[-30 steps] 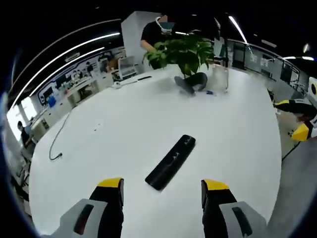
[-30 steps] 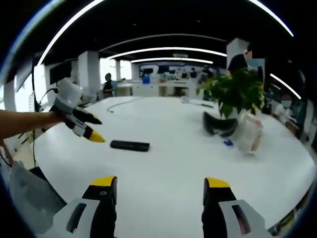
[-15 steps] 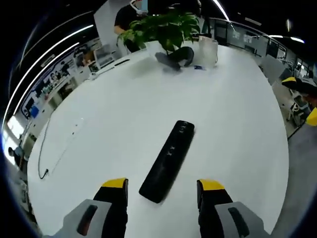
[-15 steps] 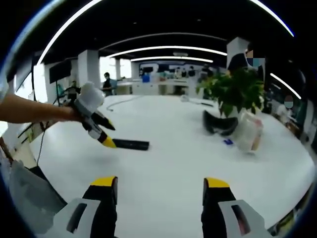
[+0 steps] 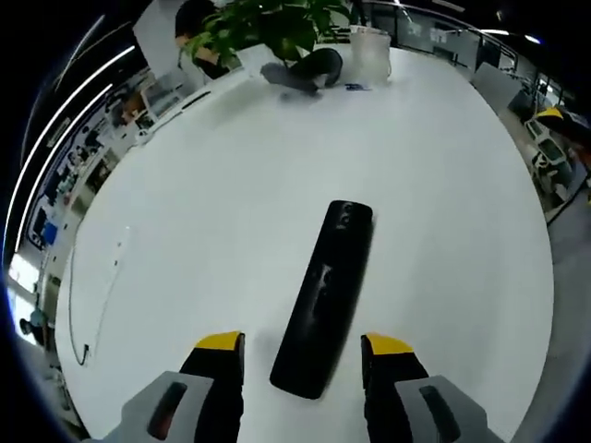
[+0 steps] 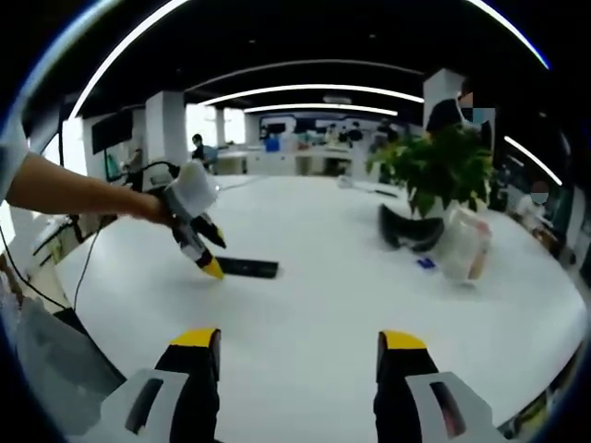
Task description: Press the specified remote control buttons in sequence, fully releasing each button before pressing the next.
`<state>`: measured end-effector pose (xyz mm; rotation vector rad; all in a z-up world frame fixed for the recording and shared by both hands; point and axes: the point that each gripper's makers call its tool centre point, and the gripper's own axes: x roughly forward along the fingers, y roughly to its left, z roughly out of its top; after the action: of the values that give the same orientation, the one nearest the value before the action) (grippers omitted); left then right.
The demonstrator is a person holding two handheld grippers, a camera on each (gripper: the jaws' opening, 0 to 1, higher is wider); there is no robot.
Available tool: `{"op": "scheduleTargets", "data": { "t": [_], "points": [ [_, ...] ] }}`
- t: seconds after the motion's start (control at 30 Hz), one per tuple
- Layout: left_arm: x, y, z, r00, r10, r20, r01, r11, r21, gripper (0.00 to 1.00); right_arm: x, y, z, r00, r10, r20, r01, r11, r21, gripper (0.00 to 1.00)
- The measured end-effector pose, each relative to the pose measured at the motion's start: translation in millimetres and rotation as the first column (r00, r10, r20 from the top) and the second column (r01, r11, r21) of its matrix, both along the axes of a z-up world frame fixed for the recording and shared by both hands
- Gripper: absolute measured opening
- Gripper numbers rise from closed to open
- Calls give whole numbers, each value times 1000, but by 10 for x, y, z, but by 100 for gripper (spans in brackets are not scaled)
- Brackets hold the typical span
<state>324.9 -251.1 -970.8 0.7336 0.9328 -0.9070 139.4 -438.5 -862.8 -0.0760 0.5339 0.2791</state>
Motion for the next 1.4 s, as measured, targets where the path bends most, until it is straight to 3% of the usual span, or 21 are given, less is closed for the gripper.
{"op": "scheduleTargets", "data": {
  "t": [0.17,0.23,0.4,0.67,1.03,1.4],
  "points": [
    [15,16,-28,998,3,-64,-3,1000,-3,53,-7,36,-12,1000,17,-5,-17,1000,-7,67],
    [-8,10,-54,993,2,-122,-4,1000,-16,52,-10,41,-19,1000,21,-9,-21,1000,-11,66],
    [24,39,-72,988,12,-156,-16,999,-28,55,-14,47,-23,1000,24,-12,-24,1000,-13,66],
    [-5,17,-71,988,-11,-151,7,1000,-28,53,-12,44,-21,1000,24,-11,-24,1000,-12,66],
    [-211,-87,-68,985,-99,-141,99,995,-11,24,-10,27,13,1000,17,6,-17,1000,-7,65],
    [-289,-98,-75,986,-98,-136,101,995,16,23,-16,36,52,1000,17,23,-18,1000,8,64]
  ]
}}
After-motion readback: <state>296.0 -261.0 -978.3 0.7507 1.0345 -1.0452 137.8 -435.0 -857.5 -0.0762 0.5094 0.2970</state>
